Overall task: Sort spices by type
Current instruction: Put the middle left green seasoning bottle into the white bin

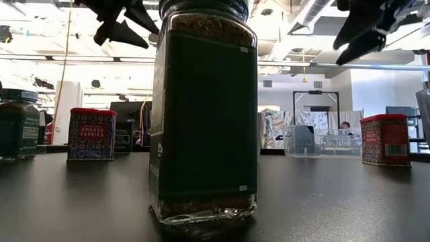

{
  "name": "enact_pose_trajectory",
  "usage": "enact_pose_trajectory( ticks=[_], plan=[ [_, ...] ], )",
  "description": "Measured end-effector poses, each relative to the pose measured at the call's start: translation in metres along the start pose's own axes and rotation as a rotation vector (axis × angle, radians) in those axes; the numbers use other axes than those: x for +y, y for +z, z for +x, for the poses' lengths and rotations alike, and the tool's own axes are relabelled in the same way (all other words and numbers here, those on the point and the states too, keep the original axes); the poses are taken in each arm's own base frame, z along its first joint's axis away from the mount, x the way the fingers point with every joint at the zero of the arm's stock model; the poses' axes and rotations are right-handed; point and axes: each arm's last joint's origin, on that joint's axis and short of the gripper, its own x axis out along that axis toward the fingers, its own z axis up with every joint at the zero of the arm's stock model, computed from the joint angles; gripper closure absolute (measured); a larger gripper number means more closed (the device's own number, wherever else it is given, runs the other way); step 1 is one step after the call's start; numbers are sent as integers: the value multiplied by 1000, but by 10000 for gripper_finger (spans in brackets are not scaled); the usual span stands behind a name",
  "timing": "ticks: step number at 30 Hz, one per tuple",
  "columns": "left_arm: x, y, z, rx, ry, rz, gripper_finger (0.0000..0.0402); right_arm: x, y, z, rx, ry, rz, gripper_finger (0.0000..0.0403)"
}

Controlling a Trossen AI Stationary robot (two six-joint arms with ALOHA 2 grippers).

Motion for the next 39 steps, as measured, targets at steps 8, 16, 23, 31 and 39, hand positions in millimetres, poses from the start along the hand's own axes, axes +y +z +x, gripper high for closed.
enact_pose_trajectory(
  ticks=[8,16,23,31,39],
  plan=[
    [-9,21,-6,254,250,-197,168,5,-18,19,-20,37,-9,62],
    [-3,12,-19,613,485,-388,168,5,-18,19,-18,33,-51,62],
    [-1,-2,-20,835,685,-458,168,5,-18,19,-18,32,-60,62],
    [10,-38,-14,998,805,-497,168,5,-18,19,-18,33,-62,62],
    [22,-48,-19,993,777,-565,168,5,-18,19,-17,34,-62,62]
  ],
)
